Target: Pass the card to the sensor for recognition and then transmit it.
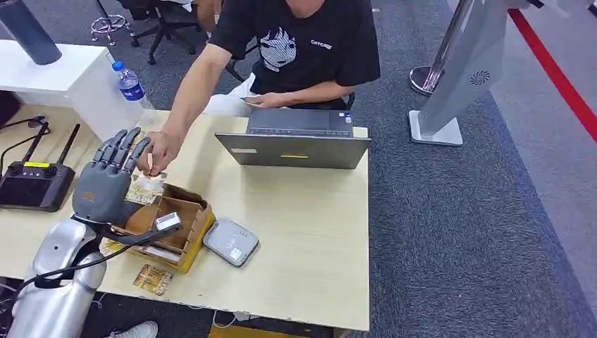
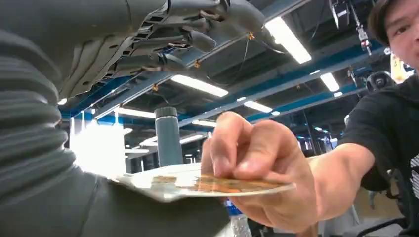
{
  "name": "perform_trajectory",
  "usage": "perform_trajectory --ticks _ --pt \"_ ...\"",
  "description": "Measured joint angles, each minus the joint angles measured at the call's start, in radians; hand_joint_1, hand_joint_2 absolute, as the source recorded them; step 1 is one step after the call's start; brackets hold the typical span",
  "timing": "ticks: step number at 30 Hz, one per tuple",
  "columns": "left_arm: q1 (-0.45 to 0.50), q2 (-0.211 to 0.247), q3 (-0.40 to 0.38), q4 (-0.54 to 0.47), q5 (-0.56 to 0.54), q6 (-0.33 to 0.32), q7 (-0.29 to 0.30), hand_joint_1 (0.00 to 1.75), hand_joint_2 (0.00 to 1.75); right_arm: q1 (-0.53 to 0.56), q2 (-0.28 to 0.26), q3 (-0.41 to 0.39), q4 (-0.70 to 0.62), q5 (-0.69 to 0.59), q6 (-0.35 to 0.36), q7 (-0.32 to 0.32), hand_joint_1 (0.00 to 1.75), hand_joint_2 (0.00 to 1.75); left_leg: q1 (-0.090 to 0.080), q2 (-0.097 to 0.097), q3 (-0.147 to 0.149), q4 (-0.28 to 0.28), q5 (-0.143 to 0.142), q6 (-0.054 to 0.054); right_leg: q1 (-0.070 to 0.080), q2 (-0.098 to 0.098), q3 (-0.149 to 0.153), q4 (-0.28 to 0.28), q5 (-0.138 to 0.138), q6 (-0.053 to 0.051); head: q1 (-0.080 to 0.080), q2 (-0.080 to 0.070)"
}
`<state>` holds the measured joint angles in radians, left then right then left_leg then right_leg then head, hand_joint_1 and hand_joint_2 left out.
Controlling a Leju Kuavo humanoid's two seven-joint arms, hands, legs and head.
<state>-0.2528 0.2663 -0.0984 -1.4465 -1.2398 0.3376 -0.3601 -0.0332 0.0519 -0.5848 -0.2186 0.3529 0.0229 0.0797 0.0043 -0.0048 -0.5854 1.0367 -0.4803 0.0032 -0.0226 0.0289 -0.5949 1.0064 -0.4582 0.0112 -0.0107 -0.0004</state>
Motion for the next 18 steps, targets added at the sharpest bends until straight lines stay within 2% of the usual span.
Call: perform_trajectory --ticks 6,12,18 --pt "-0.005 0.010 -0.003 0.048 0.031 0.029 -0.008 1.75 1.75 0.000 0.000 -0.005 0.000 0.013 0.001 0.000 0.00 1.75 0.000 0.000 0.000 0.000 0.000 0.000 0.000 0.000 0.000 0.000 0.000 0.000 0.000 0.000" --pt "-0.007 0.009 -0.003 0.080 0.043 0.049 -0.042 1.75 1.75 0.000 0.000 -0.008 0.000 0.033 0.003 -0.004 0.00 1.75 0.000 0.000 0.000 0.000 0.000 0.000 0.000 0.000 0.000 0.000 0.000 0.000 0.000 0.000" --pt "0.003 -0.021 -0.010 0.100 0.043 0.066 -0.084 1.75 1.75 0.000 0.005 -0.027 0.000 0.052 0.009 -0.008 0.00 1.75 0.000 0.000 0.000 0.000 0.000 0.000 0.000 0.000 0.000 0.000 0.000 0.000 0.000 0.000"
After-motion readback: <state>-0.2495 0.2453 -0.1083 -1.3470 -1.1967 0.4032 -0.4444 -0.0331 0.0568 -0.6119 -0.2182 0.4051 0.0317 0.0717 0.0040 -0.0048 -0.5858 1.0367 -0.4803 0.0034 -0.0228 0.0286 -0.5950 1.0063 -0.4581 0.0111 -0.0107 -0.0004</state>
